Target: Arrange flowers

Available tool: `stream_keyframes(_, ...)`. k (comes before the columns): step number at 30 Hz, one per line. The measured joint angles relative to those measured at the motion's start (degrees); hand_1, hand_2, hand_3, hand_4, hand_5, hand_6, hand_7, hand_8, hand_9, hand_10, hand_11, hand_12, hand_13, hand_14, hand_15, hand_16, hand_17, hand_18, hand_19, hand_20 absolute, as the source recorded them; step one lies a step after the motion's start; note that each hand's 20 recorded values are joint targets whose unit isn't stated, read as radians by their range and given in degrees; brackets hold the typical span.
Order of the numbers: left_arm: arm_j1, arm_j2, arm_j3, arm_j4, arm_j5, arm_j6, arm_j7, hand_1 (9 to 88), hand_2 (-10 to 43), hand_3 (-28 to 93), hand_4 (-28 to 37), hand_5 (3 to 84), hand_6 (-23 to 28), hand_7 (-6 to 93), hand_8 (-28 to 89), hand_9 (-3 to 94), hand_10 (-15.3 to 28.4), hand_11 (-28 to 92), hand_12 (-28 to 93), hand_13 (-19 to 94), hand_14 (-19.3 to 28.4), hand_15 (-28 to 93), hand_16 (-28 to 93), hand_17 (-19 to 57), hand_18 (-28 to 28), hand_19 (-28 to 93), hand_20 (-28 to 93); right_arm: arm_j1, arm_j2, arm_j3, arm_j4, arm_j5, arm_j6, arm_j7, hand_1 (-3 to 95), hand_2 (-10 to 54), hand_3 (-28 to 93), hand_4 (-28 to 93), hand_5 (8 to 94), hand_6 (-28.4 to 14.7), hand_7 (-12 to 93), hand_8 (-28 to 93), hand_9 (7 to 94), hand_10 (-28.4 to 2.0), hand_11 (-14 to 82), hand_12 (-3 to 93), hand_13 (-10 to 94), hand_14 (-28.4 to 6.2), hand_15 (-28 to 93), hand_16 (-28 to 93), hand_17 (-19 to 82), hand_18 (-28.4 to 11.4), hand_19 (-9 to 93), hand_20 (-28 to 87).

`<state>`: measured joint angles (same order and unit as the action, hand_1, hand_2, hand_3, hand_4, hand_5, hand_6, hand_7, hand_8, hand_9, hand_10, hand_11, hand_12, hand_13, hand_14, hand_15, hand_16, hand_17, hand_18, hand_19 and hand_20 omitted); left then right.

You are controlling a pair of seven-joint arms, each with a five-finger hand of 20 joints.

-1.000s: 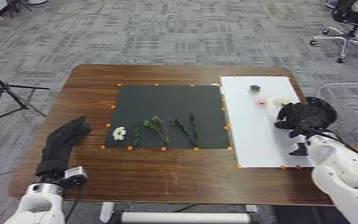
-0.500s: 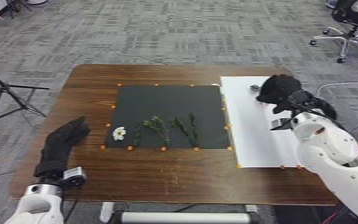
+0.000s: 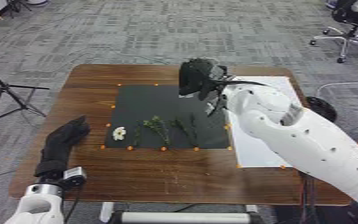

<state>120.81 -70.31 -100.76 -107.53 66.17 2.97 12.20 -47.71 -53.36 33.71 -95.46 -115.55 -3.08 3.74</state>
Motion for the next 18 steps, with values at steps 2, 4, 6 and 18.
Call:
stream_keyframes(2, 0.0, 0.00, 0.15, 0.00, -0.06, 0.01, 0.00, 14.9, 9.1, 71, -28.3, 43.7, 2.7, 10.9, -6, 42.5, 13.0, 16, 12, 35, 17.3, 17, 4, 2.3, 14.2, 13, 17, 0.5, -3.3, -1.0, 1.4, 0.3, -1.3, -0.1, 54.4, -9.5, 58, -17, 81.1, 3.8, 22, 9, 88.8, -8.7, 11.4, 29.0, 83, -4.5, 57, 36, 43, -21.1, 82, 58)
stream_keyframes(4, -0.1, 0.01, 0.30, 0.02, -0.11, 0.01, 0.02, 14.8, 9.2, 71, -28.3, 43.7, 2.7, 10.9, -6, 42.6, 13.0, 16, 13, 35, 17.3, 17, 4, 2.3, 14.3, 13, 17, 0.8, -6.0, -1.8, 2.3, 1.0, -2.4, -0.1, 54.1, -9.5, 58, -17, 81.2, 4.0, 22, 9, 88.8, -8.7, 11.4, 28.8, 83, -4.4, 57, 36, 43, -21.1, 82, 58)
stream_keyframes(6, -0.2, 0.07, 0.42, 0.07, -0.15, 0.01, 0.03, 14.8, 9.2, 71, -28.3, 43.7, 2.7, 10.9, -7, 42.6, 13.0, 16, 13, 35, 17.3, 17, 4, 2.3, 14.3, 13, 17, 0.8, -8.2, -2.5, 2.9, 1.6, -3.3, -0.1, 54.1, -9.5, 58, -18, 81.1, 4.1, 22, 9, 88.7, -8.6, 11.3, 28.6, 83, -4.4, 57, 36, 43, -21.0, 82, 58)
stream_keyframes(18, -1.8, 0.35, 1.56, 1.13, -0.22, -0.22, -0.09, 14.8, 9.6, 70, -28.3, 44.9, 4.7, 8.9, -6, 42.5, 13.8, 16, 13, 35, 18.1, 18, 4, 2.0, 14.5, 13, 17, -2.5, -17.1, -1.6, 8.7, 3.6, -5.4, 0.1, 56.7, -9.5, 57, -18, 80.7, 3.1, 22, 7, 86.7, -9.0, 7.9, 25.4, 83, -4.7, 57, 37, 43, -20.9, 83, 58)
